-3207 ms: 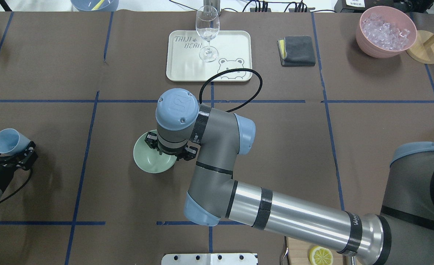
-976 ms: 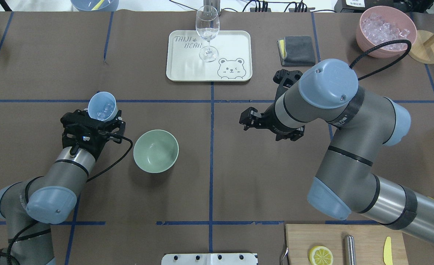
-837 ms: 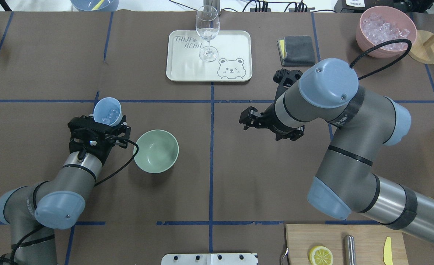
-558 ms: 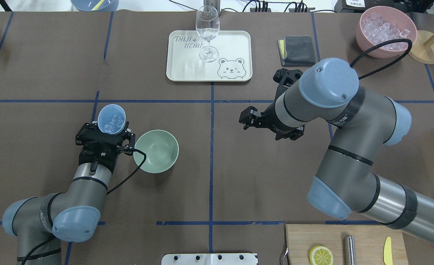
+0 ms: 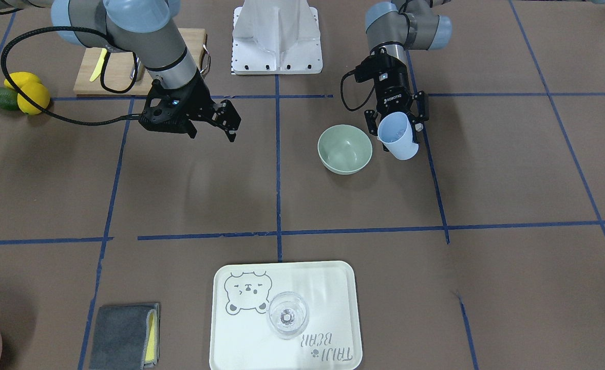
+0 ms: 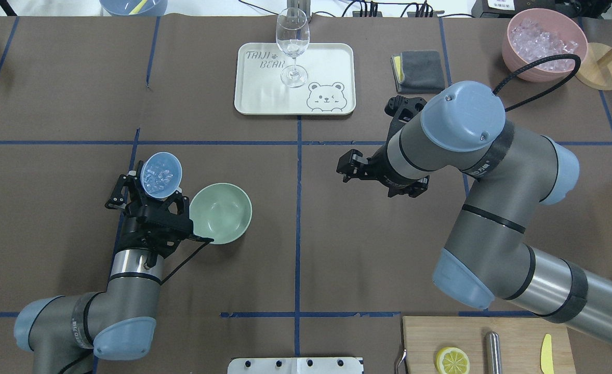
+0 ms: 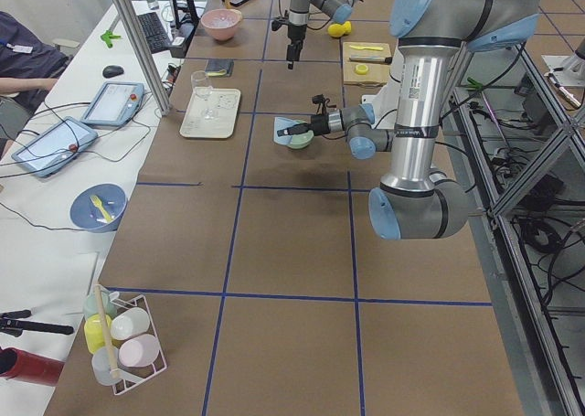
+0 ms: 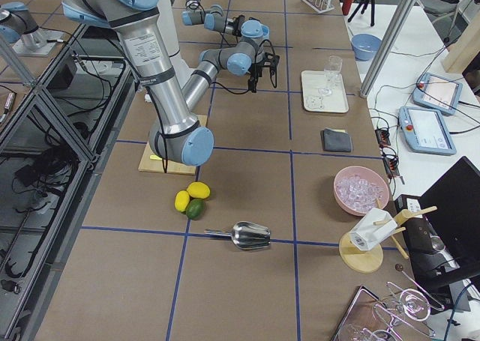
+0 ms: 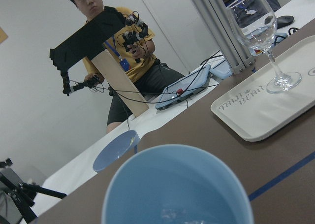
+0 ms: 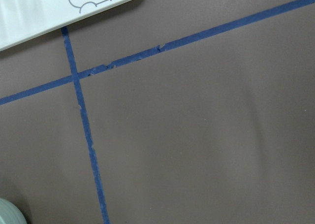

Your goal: Pour ice into bowl

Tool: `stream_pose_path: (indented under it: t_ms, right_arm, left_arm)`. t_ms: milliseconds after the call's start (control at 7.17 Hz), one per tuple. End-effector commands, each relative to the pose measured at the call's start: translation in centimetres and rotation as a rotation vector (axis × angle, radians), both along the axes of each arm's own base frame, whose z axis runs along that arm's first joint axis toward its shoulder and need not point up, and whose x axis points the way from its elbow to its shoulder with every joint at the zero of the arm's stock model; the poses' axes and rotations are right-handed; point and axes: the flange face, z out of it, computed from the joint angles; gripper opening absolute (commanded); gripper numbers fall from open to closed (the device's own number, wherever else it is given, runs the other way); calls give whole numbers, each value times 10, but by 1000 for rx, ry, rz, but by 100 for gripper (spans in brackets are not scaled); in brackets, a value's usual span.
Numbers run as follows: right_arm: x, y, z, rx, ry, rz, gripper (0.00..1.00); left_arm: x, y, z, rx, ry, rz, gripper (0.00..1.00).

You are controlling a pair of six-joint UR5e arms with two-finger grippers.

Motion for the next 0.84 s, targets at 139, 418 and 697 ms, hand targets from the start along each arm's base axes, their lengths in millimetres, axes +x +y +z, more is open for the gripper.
stream_pose_path:
  t_ms: [139, 418, 697]
  right_arm:
    - [0, 0, -1, 2, -2, 0, 100]
    - [0, 0, -1, 2, -2, 0, 100]
    - [1, -1, -1, 0, -3, 2, 100]
  left_arm:
    - [6, 2, 11, 61, -424, 40, 0]
    - [6, 3, 8, 78, -599, 72, 0]
    - [6, 2, 5, 96, -771, 90, 0]
